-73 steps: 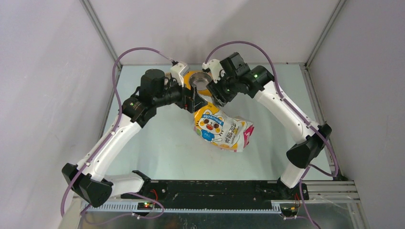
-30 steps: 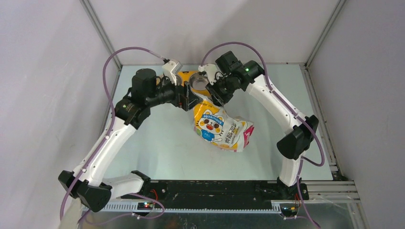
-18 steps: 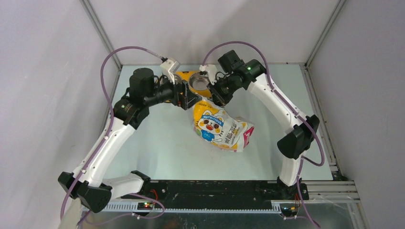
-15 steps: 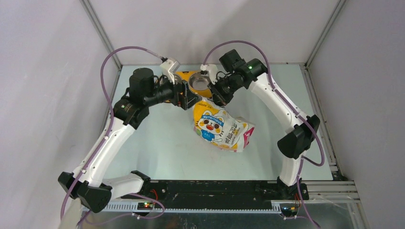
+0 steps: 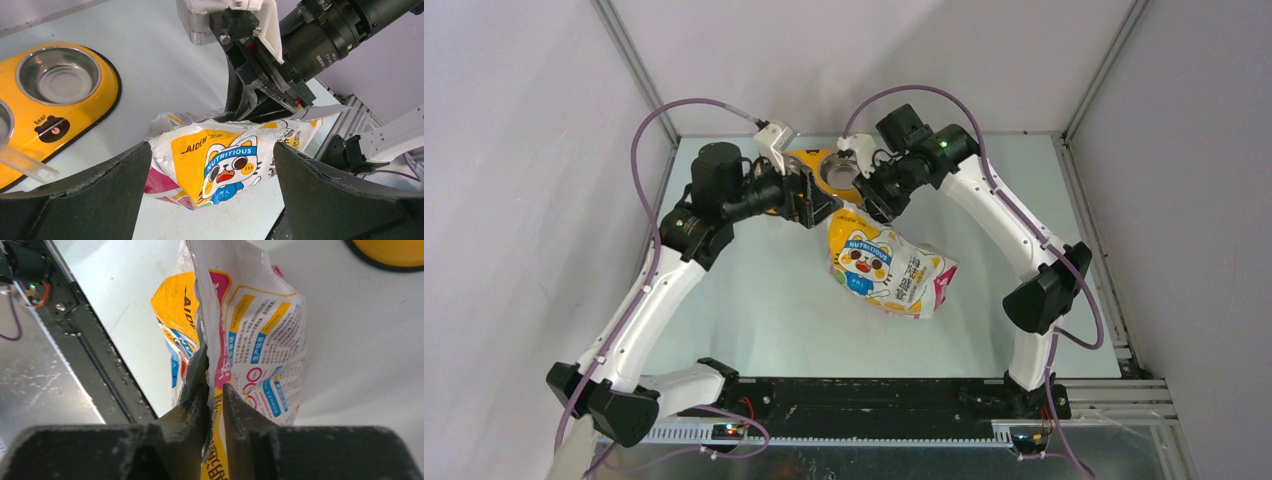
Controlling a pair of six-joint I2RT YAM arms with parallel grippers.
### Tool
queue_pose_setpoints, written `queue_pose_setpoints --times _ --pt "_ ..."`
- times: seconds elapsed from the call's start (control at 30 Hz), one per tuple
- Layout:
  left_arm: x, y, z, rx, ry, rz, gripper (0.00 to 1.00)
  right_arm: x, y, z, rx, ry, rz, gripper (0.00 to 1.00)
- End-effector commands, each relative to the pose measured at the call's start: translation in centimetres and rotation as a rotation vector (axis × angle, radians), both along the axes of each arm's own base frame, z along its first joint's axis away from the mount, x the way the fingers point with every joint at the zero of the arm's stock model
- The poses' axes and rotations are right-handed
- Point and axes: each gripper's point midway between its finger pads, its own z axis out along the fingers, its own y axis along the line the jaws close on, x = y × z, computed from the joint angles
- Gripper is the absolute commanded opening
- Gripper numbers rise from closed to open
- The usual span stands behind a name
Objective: Serve the pet food
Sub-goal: Open the pet food bag at the center of the board.
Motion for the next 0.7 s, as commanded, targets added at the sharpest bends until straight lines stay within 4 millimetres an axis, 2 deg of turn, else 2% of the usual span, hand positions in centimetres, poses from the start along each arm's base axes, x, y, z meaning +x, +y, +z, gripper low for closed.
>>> queue_pose_setpoints --times 0.0,0.1,0.17,0.67 --pt "-0.6 0.2 1.6 -0.051 -0.033 -0.012 1.00 1.6 1.0 1.1 -0.001 -0.093 -0.010 0.27" --pt "-0.6 0.3 1.6 -0.060 -0.030 -0.017 1.00 1.9 1.3 0.8 -0.012 -0.095 -0.008 0.37" --pt "-0.6 0.3 1.6 -0.065 -0.027 -0.019 1.00 2.1 1.5 0.7 -0.018 -0.093 -0.006 0.40" --pt "-0.9 0.5 1.9 -0.082 -0.030 -0.028 0.99 2.8 2.9 0.5 0.003 -0.092 0.027 0.41"
